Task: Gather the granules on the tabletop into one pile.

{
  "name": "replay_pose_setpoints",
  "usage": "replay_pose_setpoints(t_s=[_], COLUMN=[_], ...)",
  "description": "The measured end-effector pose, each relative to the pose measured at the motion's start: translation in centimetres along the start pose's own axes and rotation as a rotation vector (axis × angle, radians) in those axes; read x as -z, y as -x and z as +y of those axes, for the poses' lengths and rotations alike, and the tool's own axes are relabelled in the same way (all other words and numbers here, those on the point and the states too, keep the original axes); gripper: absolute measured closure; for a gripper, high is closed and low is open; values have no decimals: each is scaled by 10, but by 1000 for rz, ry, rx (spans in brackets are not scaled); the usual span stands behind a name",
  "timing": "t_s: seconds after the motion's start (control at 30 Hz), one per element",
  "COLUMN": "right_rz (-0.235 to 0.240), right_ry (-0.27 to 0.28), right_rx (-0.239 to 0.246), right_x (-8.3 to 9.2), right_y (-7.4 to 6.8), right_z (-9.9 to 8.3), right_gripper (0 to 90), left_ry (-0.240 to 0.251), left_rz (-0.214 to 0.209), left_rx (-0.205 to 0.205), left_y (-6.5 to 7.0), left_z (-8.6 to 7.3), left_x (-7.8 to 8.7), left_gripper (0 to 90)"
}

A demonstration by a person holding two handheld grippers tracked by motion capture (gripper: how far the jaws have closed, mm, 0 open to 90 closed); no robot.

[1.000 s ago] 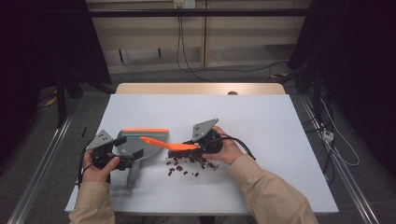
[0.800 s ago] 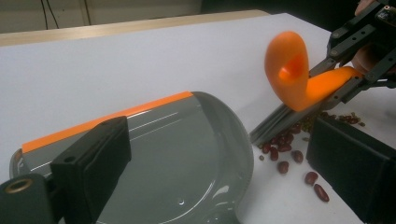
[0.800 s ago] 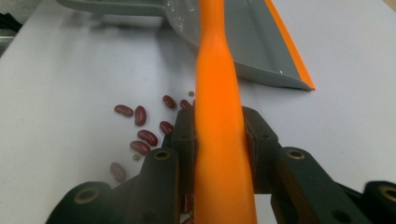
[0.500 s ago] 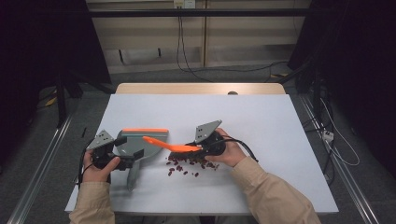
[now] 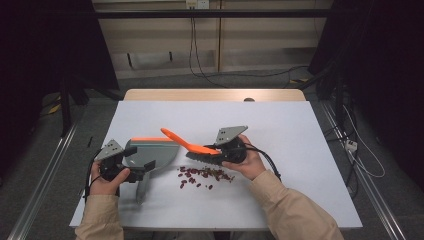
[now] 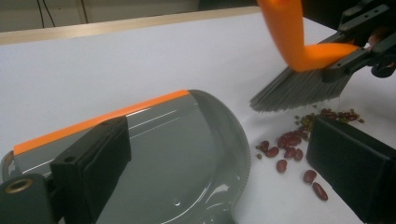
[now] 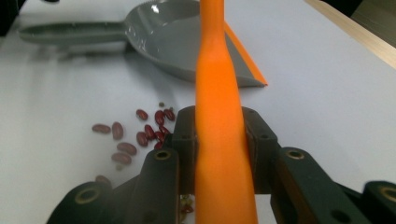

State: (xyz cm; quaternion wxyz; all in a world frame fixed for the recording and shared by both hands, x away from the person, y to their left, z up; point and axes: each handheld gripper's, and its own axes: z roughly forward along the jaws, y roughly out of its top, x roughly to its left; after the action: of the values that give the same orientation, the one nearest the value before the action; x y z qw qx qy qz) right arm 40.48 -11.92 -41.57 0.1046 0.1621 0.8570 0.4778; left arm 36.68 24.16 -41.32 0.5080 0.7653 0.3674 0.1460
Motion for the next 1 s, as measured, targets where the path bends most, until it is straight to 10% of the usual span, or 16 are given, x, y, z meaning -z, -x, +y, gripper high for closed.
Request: replay_pose_setpoints(t_s=[0.5,1.0], right_rz=[-42,-31], right_ry=[129,146], right_rx=[-312,-392], right_x=[11,-13], right_y=[-37,-70], right_z=[9,10], right_gripper=[712,712], left_ry=[9,13], left_rz=[-7,-2], left_rx=[-4,-10], left_y=[2,2], left_z=[1,2], left_x=[0,2], left_gripper=[64,65])
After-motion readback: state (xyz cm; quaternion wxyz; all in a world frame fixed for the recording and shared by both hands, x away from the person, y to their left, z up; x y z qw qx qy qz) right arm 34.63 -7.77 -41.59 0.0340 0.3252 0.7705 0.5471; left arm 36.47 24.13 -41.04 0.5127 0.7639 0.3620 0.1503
